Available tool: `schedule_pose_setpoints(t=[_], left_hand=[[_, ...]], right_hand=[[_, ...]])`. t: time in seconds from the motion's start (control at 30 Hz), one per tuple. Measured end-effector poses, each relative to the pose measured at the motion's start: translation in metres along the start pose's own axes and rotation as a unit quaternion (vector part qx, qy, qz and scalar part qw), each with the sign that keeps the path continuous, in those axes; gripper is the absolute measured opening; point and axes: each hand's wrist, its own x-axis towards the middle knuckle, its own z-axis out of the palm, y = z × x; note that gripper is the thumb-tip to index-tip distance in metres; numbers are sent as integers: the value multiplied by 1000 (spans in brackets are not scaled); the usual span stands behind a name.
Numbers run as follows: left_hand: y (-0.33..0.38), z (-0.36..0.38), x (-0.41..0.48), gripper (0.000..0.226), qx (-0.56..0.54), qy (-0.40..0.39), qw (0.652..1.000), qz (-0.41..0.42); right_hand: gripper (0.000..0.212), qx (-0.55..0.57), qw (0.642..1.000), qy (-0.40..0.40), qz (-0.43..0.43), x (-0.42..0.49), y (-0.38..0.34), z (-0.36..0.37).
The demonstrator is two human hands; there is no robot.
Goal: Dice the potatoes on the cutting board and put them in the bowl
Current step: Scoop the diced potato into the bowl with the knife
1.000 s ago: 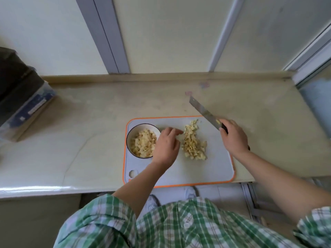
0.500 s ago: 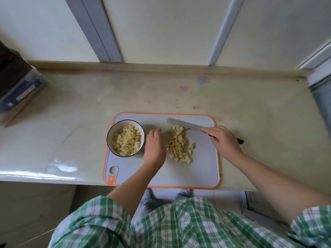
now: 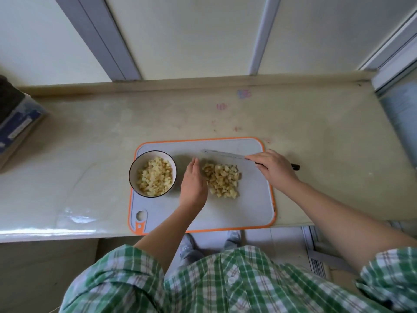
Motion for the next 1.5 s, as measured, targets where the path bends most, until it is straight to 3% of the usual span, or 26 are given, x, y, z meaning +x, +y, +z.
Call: schedule_pose_setpoints(t=[0.17, 0.27, 0.33, 0.37, 0.43, 0.5, 0.53, 0.63, 0.93, 1.23, 1.5], left_hand=[[-8, 1, 2, 58, 7, -6, 1000, 9], [-10, 4, 4, 54, 9, -11, 1000, 20], [-11, 5, 5, 51, 2, -14, 1000, 27], [-11, 7, 5, 50, -1, -14, 999, 34], [-12, 10, 7, 48, -4, -7, 998, 57], [-11, 14, 10, 48, -10, 0, 998, 66], [-11, 17, 11, 49, -15, -1, 998, 63], [-9, 25, 14, 53, -38, -18, 998, 45], [-2, 48, 13, 55, -89, -5, 995, 33], [0, 56, 13, 65, -99, 15, 994, 34], [4, 65, 18, 67, -83, 1, 996, 41]], right_hand=[[34, 0, 999, -16, -29, -39, 4, 1], [28, 66, 995, 56, 57, -43, 0, 0], [15, 143, 973, 112, 144, -41, -5, 0], [8, 187, 956, 124, 189, -42, -5, 0], [15, 254, 923, 124, 260, -52, 1, 4], [3, 265, 908, 122, 300, -69, 8, 12], [11, 261, 907, 123, 308, -77, 10, 16], [29, 246, 910, 131, 309, -93, 8, 29], [40, 248, 907, 156, 303, -100, 0, 44], [38, 206, 950, 109, 205, -74, -16, 50], [40, 234, 957, 72, 155, -58, -26, 55]])
